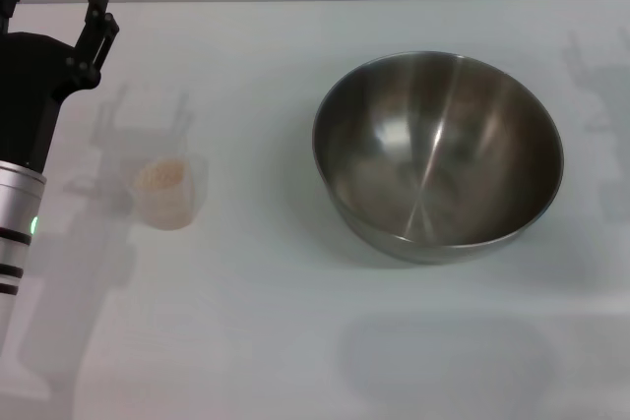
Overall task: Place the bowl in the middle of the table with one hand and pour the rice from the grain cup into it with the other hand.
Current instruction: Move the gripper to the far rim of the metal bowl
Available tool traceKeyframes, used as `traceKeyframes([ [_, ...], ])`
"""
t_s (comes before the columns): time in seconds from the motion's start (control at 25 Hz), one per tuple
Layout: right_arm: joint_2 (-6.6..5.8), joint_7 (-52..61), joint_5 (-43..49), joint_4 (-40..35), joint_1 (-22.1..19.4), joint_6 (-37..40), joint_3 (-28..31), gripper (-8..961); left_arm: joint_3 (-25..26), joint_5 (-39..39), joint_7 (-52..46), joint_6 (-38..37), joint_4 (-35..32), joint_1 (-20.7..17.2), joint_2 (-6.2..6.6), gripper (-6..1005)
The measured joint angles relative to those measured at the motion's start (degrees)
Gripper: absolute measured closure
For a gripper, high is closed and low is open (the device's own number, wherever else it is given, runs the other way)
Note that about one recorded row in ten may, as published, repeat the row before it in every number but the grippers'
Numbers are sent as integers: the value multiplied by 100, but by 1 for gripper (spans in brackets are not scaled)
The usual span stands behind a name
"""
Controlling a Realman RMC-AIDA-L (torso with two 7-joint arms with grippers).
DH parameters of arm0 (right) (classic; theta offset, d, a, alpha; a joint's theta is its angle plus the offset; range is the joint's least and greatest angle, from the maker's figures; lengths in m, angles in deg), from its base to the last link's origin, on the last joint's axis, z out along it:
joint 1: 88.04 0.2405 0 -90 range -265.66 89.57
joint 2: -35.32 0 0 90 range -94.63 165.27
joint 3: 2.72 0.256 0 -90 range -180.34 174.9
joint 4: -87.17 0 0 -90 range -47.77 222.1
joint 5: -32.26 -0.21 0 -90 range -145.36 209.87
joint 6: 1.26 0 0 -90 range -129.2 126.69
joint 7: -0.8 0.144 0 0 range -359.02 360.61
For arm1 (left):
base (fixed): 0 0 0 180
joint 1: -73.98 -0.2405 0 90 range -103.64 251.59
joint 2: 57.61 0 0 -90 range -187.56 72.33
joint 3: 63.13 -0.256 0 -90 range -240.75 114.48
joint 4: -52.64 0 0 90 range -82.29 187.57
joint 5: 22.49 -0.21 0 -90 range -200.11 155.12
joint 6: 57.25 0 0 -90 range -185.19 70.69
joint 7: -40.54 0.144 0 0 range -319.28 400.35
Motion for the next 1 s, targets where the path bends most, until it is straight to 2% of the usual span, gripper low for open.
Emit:
traceKeyframes([
  [0.32,-1,-1157,20,-139,-85,185,15,275,0,0,3,-10,-18,-19,10,170],
  [0.48,-6,-1159,7,-474,-129,-132,23,275,0,-6,3,-8,-22,-49,11,170],
  [0.56,-9,-1015,4,-784,-183,-561,28,275,-1,-7,3,11,-18,-60,8,171],
  [0.6,-9,-871,3,-1186,-288,-1029,26,275,-3,-8,3,29,-14,-61,6,171],
  [0.64,-9,-871,3,-1186,-288,-1029,26,275,-3,-8,3,29,-14,-61,6,171],
  [0.76,-4,-660,26,-2074,-566,-1848,-14,275,-1,-8,1,40,-9,-62,4,171],
  [0.8,-1,-531,43,-2801,-790,-2569,-33,275,0,-7,1,43,-8,-61,3,171],
  [0.84,0,-475,45,-3137,-886,-2964,-35,275,0,-7,1,43,-8,-61,3,171],
  [0.88,0,-475,45,-3137,-886,-2964,-35,275,0,-2,1,43,-12,-61,2,170],
  [0.96,4,-384,47,-3701,-1026,-3723,-24,276,0,13,0,45,-21,-56,2,170],
  [1.0,8,-317,46,-4243,-1133,-4554,6,276,0,18,-2,44,-23,-55,2,170],
])
